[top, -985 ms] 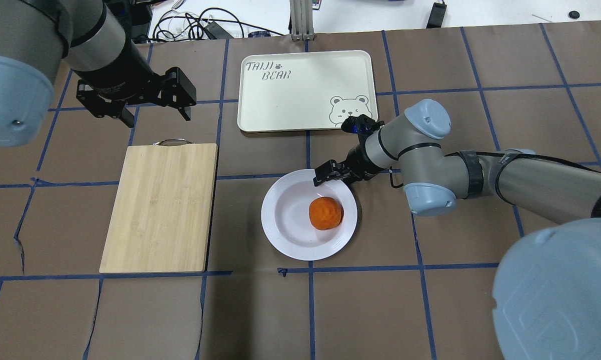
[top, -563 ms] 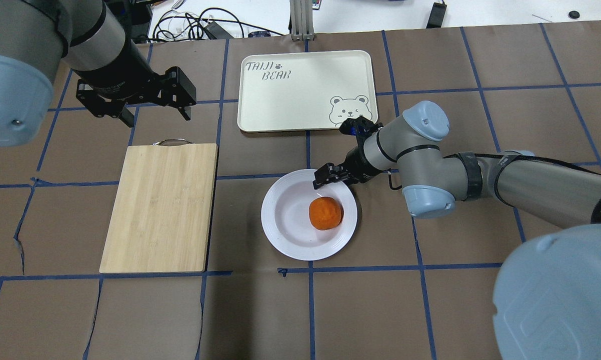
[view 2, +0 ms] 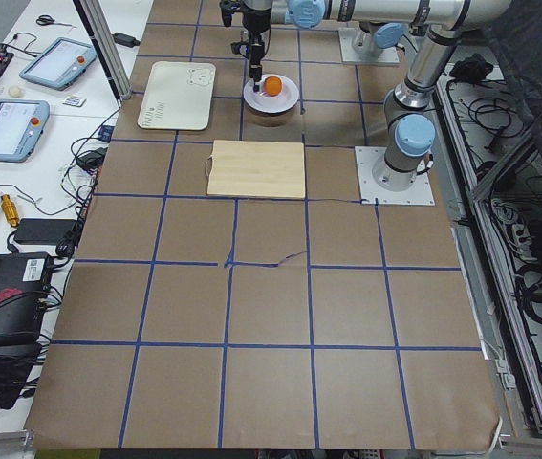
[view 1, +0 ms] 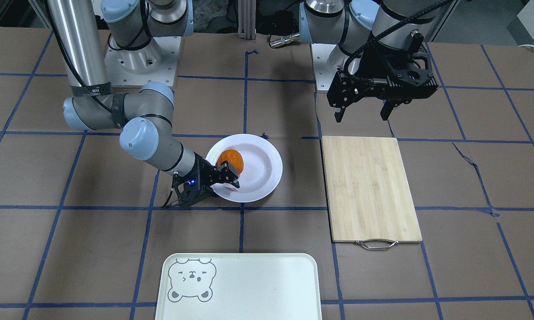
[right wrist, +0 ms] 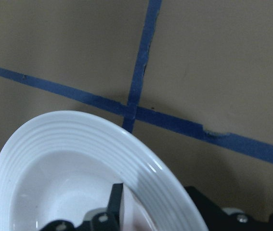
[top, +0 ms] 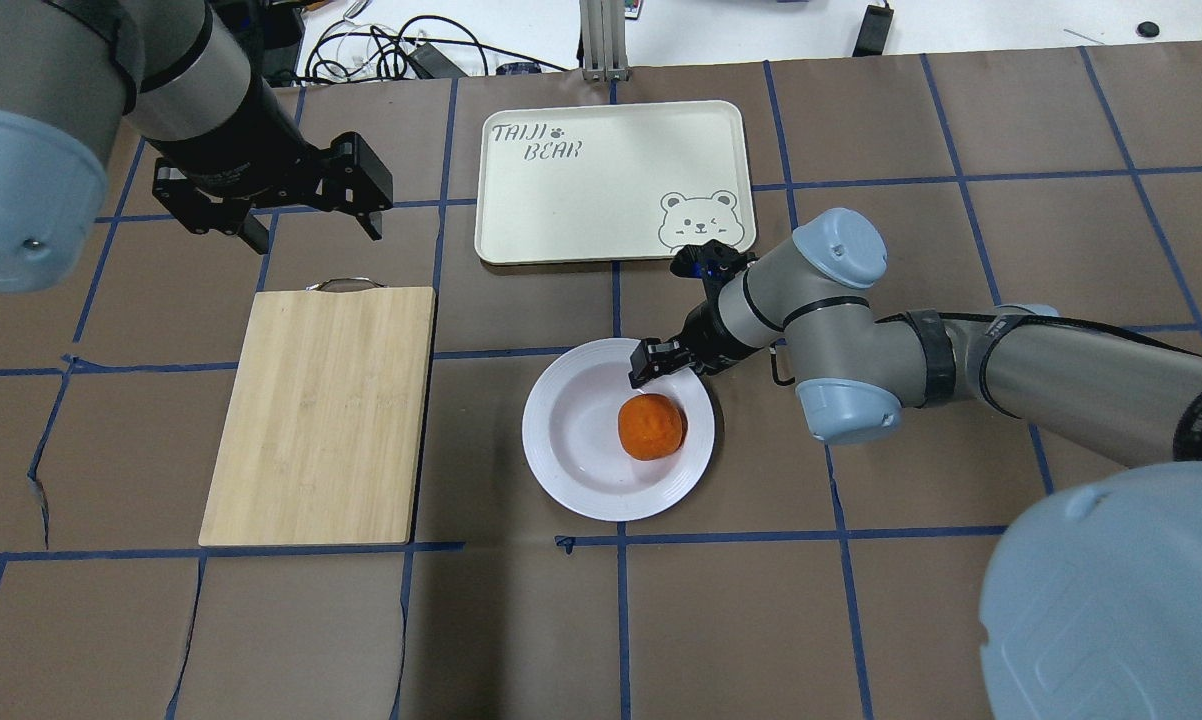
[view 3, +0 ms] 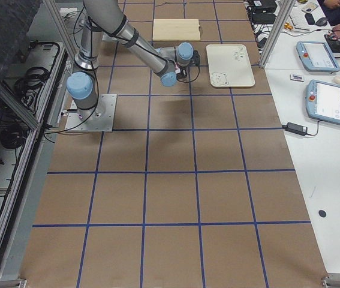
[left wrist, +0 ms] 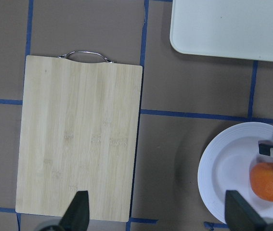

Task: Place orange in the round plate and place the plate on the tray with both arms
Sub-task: 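Grasp the rim of the white plate with the right gripper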

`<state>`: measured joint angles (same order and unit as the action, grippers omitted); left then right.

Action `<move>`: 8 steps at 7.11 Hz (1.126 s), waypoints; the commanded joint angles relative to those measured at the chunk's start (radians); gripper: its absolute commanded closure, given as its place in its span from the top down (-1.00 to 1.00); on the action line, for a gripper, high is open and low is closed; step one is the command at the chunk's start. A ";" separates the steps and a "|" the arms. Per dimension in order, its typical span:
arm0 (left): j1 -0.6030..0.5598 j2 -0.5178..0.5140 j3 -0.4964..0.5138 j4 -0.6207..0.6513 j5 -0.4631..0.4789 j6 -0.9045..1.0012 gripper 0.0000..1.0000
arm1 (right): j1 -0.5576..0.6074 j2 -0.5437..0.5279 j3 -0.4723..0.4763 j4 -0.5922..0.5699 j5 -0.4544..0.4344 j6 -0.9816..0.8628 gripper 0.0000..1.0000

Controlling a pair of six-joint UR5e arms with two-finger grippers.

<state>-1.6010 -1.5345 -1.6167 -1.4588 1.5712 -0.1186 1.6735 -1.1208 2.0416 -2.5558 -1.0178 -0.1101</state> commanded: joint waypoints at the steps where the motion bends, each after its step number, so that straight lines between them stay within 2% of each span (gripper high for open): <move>1: 0.001 0.000 0.000 -0.001 0.000 0.001 1.00 | 0.006 -0.001 0.000 -0.001 -0.001 0.000 -0.95; 6: 0.003 0.000 -0.003 0.000 0.000 0.001 1.00 | -0.001 -0.074 -0.018 -0.021 0.004 -0.011 -1.00; 8: 0.003 0.000 -0.002 -0.002 0.000 0.001 1.00 | -0.009 -0.077 -0.018 -0.089 0.019 -0.008 -1.00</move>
<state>-1.5984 -1.5340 -1.6196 -1.4599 1.5708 -0.1181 1.6680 -1.1944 2.0236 -2.6151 -1.0060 -0.1192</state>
